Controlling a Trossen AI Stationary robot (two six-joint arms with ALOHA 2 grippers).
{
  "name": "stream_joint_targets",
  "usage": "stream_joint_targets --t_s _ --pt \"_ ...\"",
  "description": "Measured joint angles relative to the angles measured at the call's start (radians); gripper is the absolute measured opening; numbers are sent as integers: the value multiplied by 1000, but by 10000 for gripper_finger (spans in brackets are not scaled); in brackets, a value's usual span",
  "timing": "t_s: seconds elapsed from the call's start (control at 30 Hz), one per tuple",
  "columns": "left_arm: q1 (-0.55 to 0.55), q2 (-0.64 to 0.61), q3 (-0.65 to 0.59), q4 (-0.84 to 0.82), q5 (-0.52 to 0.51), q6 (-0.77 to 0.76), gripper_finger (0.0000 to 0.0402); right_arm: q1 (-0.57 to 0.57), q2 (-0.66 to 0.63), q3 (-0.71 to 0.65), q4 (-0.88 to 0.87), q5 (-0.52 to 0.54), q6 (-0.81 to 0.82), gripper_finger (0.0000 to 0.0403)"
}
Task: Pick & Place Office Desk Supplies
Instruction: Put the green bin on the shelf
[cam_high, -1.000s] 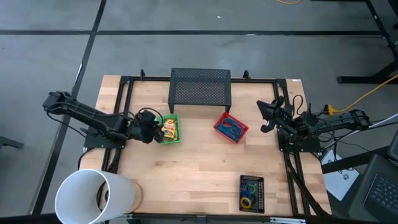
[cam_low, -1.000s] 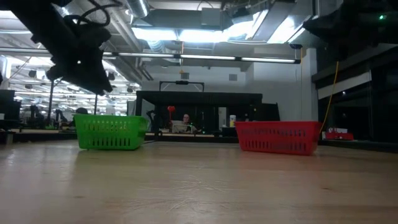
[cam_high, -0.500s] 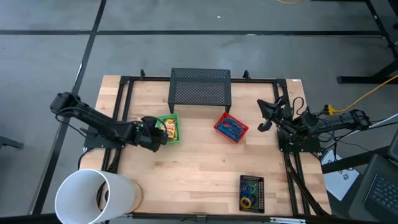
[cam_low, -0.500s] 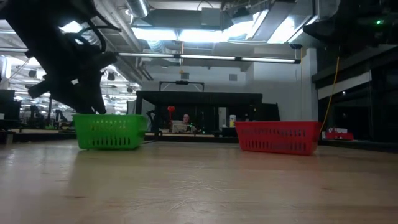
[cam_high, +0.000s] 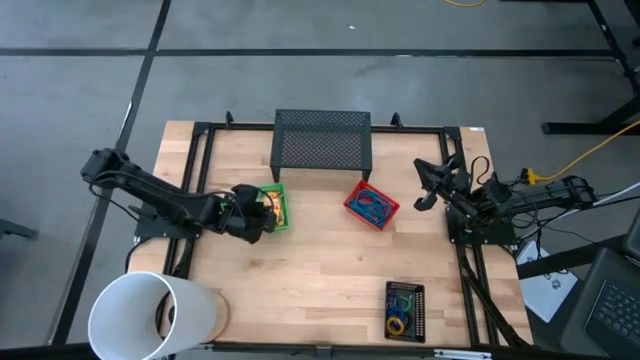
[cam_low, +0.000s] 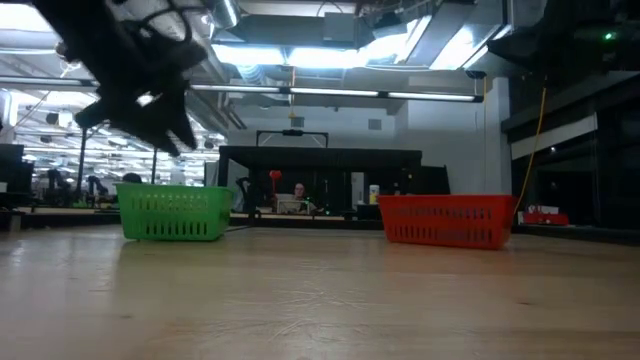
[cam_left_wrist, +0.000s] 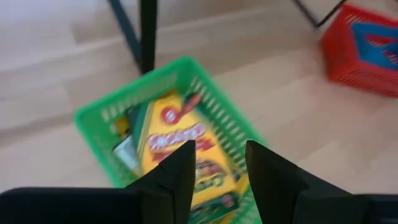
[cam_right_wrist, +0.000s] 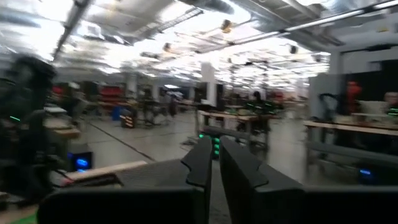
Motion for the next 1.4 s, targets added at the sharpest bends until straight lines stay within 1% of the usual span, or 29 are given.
stream_joint_targets --t_s 0.13,0.23,0.37,0.53,0.6,0.67,0.73,0.8,0.87,0.93,0.97,1.03,1.13,1.17,1.3,1.4 --pt "0 0 50 -14 -28 59 139 0 0 0 6 -38 -15 38" --pt "0 0 75 -47 -31 73 139 0 0 0 6 -38 -54 37" --pt "0 0 77 -121 -26 42 139 4 0 0 -2 -15 -69 38" --pt "-6 0 77 -230 22 -33 139 8 0 0 -4 5 -45 38" --pt "-14 0 77 -239 21 -42 139 8 0 0 3 -58 -42 38" --pt "-20 0 77 -239 21 -42 139 10 0 0 7 -91 -44 38" --pt "-23 0 77 -239 22 -42 139 10 0 0 24 -65 -20 37" --pt "-22 0 77 -239 23 -43 139 10 0 0 36 4 38 33" --pt "-22 0 77 -238 24 -44 139 13 0 0 29 -14 60 28" --pt "-22 0 77 -238 28 -45 139 14 0 0 30 -64 19 24" --pt "-22 0 77 -238 31 -45 139 13 0 0 28 -67 1 23" --pt "-22 0 77 -238 31 -45 139 13 1 0 4 -42 -2 20" --pt "-22 0 77 -238 33 -45 139 13 2 0 -7 33 100 16" --pt "-22 0 77 -238 38 -45 139 13 1 0 -9 43 124 14" --pt "-22 0 77 -258 47 -73 139 13 2 0 -15 12 97 19" --pt "-22 0 77 -316 70 -131 139 13 2 0 -15 10 91 34"
